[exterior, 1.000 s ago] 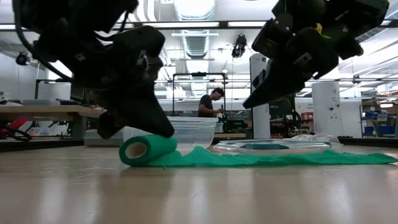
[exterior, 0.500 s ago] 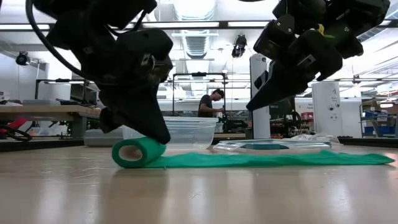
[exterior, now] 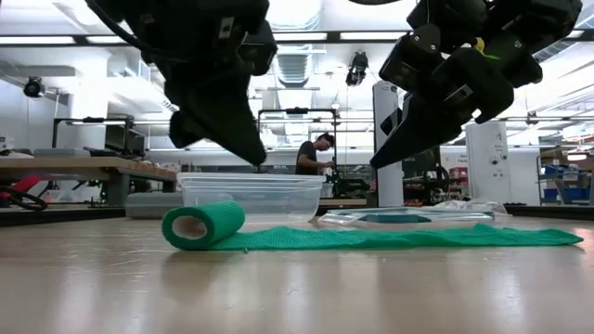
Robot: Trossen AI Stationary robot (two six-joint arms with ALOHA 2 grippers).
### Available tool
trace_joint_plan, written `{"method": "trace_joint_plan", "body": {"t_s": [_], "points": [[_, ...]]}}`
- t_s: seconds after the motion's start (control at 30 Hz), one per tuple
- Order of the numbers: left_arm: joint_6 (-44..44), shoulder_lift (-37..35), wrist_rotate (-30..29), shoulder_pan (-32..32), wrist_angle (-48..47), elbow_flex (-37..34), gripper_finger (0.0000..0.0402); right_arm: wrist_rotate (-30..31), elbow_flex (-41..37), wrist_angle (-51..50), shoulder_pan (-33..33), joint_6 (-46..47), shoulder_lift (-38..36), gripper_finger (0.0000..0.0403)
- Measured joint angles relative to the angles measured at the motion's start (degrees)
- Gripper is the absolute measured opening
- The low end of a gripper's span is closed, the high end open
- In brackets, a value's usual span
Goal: Roll bandage
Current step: Roll the blue bandage
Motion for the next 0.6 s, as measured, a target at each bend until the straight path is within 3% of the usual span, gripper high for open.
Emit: {"method": "trace_joint_plan", "body": {"t_s": [0.33,0.6], "points": [[-5.8,-3.1,0.0,-2.4,-15.6,0.2,0.0002,0.0,-0.1,-0.1,0.1,0.1,0.4,0.0002],[-6.4,-1.9,0.0,-2.9,-14.5,-1.1,0.0002,0.0,-0.1,-0.1,0.1,0.0,0.4,0.0002]]}}
